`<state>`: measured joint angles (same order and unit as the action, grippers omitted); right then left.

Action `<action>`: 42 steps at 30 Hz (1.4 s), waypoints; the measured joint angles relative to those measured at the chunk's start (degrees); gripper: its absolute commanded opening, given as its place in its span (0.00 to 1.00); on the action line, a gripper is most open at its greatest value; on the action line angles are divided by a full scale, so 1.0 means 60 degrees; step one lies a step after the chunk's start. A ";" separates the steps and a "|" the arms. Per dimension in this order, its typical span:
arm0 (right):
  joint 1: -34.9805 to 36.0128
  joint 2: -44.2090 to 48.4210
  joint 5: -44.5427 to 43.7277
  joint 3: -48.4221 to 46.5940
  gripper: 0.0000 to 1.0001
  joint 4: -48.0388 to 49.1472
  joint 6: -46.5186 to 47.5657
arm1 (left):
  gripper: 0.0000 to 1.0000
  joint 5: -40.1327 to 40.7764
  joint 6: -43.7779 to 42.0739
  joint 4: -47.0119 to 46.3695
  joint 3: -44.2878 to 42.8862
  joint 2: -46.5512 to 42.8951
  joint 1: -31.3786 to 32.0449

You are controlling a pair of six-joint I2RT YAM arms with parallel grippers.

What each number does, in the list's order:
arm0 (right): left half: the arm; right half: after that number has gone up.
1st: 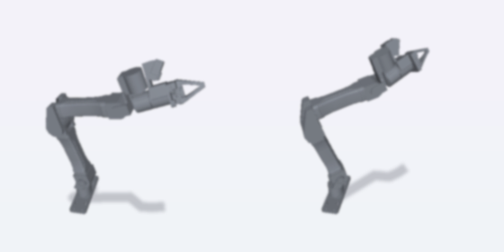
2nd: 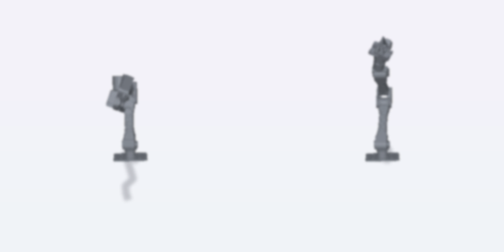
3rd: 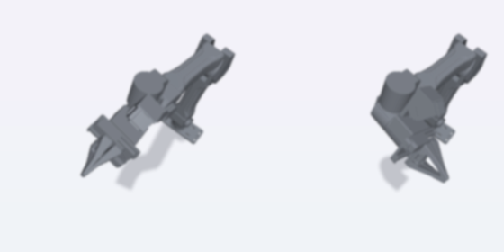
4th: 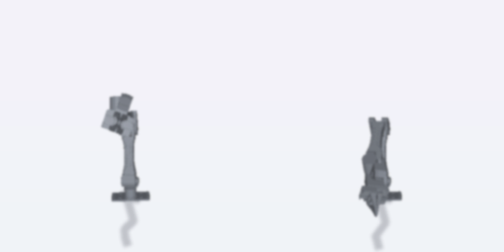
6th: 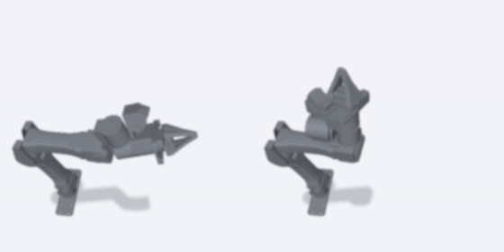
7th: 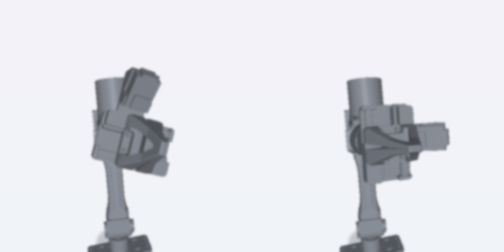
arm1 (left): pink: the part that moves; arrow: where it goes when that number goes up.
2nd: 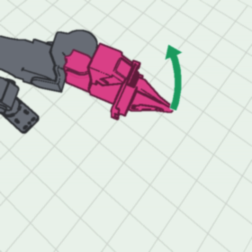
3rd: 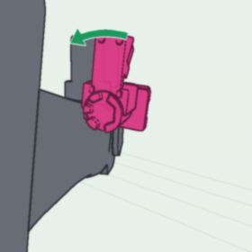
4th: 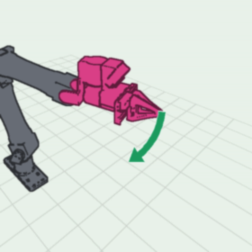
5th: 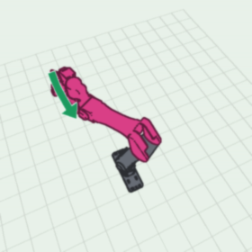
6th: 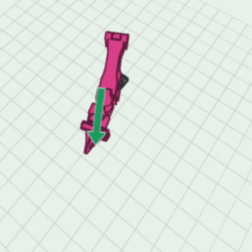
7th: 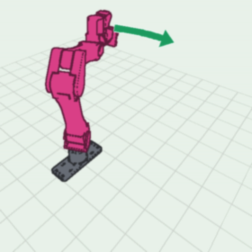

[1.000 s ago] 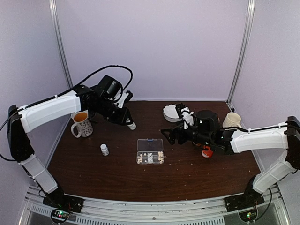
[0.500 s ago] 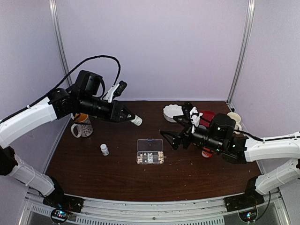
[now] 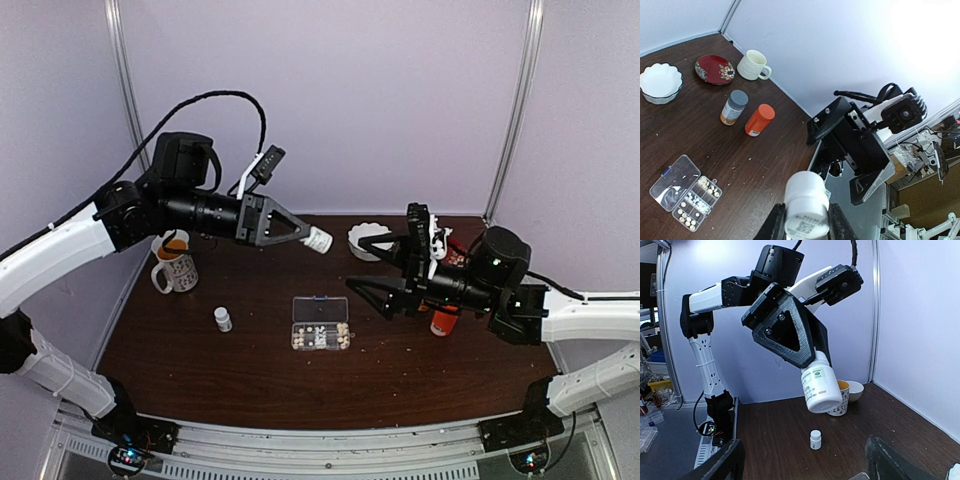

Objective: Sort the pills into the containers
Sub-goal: Pass from the left arm to the right

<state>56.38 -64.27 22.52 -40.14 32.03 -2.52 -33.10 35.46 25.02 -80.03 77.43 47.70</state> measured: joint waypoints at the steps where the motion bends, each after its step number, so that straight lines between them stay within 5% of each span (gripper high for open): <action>1: 0.0036 -0.0004 0.0055 -0.0004 0.85 0.0025 -0.0029 | 0.20 -0.0076 0.0047 -0.0106 -0.0007 0.0000 0.0022; 17: 0.0637 -0.0710 -0.0594 -0.0721 0.60 0.0790 0.0688 | 0.20 -0.0382 0.0900 -0.0685 0.0025 -0.0171 0.0324; 42: 0.1472 -0.1348 -0.1588 -0.1406 0.41 0.0914 0.1545 | 0.20 -0.0674 0.1322 -0.1173 0.0594 -0.0729 0.0514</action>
<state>65.21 -72.36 12.99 -48.58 37.52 6.74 -37.15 43.40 17.98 -76.47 73.06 50.78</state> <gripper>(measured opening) 0.394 0.254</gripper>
